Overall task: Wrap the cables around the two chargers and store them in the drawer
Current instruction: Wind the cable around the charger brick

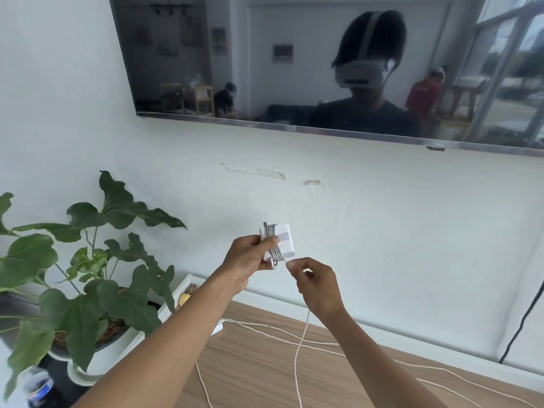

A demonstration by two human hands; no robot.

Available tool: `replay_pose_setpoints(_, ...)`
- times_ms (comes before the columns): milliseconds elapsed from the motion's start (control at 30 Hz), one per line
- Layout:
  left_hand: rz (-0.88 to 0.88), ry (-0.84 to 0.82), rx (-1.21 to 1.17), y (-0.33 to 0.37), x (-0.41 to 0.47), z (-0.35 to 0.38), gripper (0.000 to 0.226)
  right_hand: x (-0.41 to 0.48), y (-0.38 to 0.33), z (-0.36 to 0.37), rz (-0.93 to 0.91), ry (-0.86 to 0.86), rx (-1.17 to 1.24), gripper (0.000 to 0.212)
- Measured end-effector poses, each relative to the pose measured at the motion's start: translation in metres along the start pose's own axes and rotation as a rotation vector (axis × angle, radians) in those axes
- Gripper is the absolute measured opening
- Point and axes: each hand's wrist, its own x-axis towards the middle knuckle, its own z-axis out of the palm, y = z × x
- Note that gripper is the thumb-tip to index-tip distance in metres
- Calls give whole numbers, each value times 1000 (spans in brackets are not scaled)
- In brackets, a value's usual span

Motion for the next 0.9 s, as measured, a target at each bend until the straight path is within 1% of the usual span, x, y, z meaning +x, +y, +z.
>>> replay_pose_setpoints(133, 16, -133, -18, 3, -3, -2, 14, 7, 3, -6, -15, -31, -56, 21)
replay_pose_setpoints(233, 50, -213, 68, 8, -5, -7, 17, 13, 1, -12, -55, -88, -164, 23)
replay_pose_setpoints(333, 71, -325, 218, 13, -5, -14, 24, 22, -5, -19, -62, -255, -290, 35)
replay_pose_setpoints(400, 76, -402, 322, 15, -6, -19, 26, 28, -12, -25, -15, -392, -333, 41)
replay_pose_setpoints(467, 62, -475, 407, 16, -8, -22, 27, 33, -21, -31, 32, -487, -389, 39)
replay_pose_setpoints(533, 51, -533, 486, 15, -10, -25, 28, 39, -27, -36, 77, -538, -419, 36)
replay_pose_setpoints(633, 65, -544, 534, 14, -12, -25, 29, 45, -35, -40, 134, -604, -453, 38)
replay_pose_setpoints(733, 62, -558, 604, 17, -10, -27, 31, 47, -40, -43, 221, -654, -362, 47)
replay_pose_setpoints(767, 52, -572, 654, 17, -9, -28, 32, 48, -41, -45, 244, -667, -327, 45)
replay_pose_setpoints(833, 47, -575, 745, 14, -8, -29, 34, 48, -44, -49, 270, -669, -327, 27)
replay_pose_setpoints(900, 82, -517, 787, 10, -7, -29, 31, 49, -46, -49, 270, -622, -336, 21)
